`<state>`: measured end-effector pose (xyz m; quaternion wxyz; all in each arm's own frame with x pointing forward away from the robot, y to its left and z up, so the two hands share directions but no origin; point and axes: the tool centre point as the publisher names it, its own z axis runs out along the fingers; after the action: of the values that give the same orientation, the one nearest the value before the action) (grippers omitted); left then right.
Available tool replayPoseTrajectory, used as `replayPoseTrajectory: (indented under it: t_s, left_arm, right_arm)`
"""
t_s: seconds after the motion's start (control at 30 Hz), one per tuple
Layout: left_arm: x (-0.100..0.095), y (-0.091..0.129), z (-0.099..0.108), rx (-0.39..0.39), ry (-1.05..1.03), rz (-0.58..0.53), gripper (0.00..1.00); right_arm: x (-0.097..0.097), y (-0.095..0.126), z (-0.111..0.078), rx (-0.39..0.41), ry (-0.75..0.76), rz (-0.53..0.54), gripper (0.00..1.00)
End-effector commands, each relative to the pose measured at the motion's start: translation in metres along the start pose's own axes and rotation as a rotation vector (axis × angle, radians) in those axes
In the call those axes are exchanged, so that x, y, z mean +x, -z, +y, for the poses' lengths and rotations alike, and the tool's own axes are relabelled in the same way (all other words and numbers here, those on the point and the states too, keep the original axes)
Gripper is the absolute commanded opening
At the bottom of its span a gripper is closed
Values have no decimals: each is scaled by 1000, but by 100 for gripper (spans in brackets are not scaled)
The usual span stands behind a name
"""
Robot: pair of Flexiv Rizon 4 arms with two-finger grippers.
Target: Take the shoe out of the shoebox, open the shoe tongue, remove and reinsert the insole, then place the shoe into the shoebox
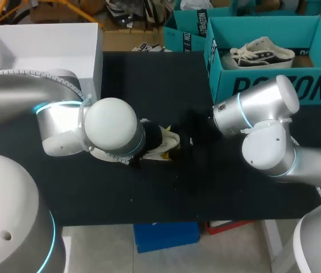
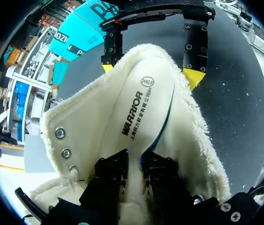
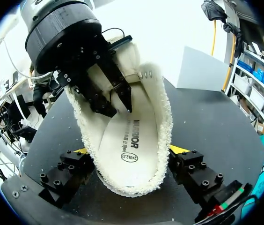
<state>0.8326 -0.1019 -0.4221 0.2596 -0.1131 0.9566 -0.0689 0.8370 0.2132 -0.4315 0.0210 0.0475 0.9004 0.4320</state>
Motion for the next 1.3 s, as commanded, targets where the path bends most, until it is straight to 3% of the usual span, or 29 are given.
replayPoseTrajectory:
  t_s: [0.03, 0.4, 1.0, 1.3]
  left_arm:
    - [1, -65, 10, 12, -10, 16, 0]
    - [6, -44, 12, 13, -38, 307, 0]
    - [3, -6, 5, 32, -85, 560, 0]
    - [0, 14, -1, 36, -113, 588, 0]
  right_arm:
    - [0, 0, -1, 2, -2, 0, 0]
    - [0, 0, -1, 2, -2, 0, 0]
    - [0, 0, -1, 2, -2, 0, 0]
    - [0, 0, -1, 2, -2, 0, 0]
